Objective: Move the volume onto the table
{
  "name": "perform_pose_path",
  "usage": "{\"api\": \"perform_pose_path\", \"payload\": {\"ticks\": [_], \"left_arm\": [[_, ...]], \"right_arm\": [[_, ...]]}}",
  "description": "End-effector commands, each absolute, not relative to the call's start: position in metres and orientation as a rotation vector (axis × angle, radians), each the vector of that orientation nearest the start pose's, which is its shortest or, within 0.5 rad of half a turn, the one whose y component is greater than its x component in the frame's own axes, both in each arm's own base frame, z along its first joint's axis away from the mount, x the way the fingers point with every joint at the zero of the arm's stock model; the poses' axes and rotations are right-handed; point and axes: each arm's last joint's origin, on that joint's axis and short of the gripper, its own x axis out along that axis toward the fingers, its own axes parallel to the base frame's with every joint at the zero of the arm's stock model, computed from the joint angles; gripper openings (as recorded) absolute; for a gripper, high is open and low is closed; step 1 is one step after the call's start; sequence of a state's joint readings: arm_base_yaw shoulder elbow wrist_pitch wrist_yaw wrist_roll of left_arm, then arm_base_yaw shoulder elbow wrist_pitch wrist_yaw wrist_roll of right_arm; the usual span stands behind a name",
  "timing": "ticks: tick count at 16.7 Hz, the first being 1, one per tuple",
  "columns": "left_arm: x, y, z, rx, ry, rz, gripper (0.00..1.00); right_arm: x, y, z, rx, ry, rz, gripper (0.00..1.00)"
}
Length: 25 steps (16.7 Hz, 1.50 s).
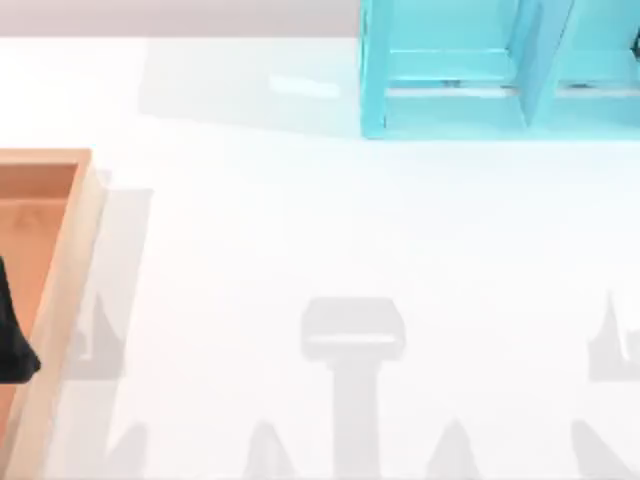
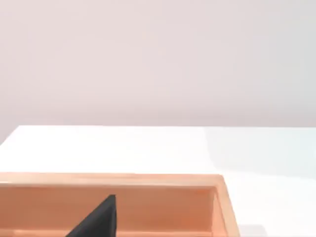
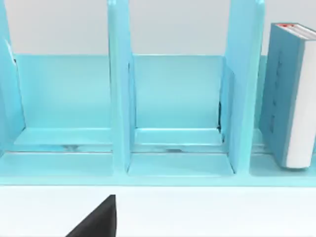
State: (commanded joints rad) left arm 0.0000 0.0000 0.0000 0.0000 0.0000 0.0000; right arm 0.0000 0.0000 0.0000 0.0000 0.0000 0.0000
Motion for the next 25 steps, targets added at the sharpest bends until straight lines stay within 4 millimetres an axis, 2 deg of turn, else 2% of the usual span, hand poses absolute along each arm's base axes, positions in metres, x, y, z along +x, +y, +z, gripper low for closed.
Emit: {"api": "perform_pose_path", "payload": {"ticks": [4,7,9,12,15,17,20,22,25], "left_arm": [[0.106,-0.001,0.160,0.000,0.000,0.000,1.00],[0.106,-0.001,0.160,0.000,0.000,0.000,1.00],[0.106,-0.001,0.160,0.000,0.000,0.000,1.00],[0.106,-0.001,0.160,0.000,0.000,0.000,1.00],[0.106,-0.001,0.160,0.000,0.000,0.000,1.00],[0.106,-0.001,0.160,0.000,0.000,0.000,1.00],[0.106,-0.001,0.160,0.000,0.000,0.000,1.00],[0.106,-0.001,0.160,0.000,0.000,0.000,1.00],[0.106,-0.001,0.160,0.000,0.000,0.000,1.00]], "right_arm": [[0.106,-0.002,0.168,-0.001,-0.019,-0.003,1.00],[0.112,-0.005,0.194,-0.006,-0.069,-0.009,1.00],[0.122,-0.008,0.214,-0.011,-0.092,-0.011,1.00],[0.154,-0.016,0.239,-0.018,-0.082,-0.012,1.00],[0.206,-0.033,0.245,-0.017,-0.025,-0.013,1.00],[0.245,-0.049,0.233,-0.010,0.025,-0.015,1.00],[0.299,-0.078,0.197,0.004,0.092,-0.020,1.00],[0.326,-0.098,0.166,0.013,0.120,-0.024,1.00],[0.352,-0.123,0.125,0.015,0.129,-0.031,1.00]]}}
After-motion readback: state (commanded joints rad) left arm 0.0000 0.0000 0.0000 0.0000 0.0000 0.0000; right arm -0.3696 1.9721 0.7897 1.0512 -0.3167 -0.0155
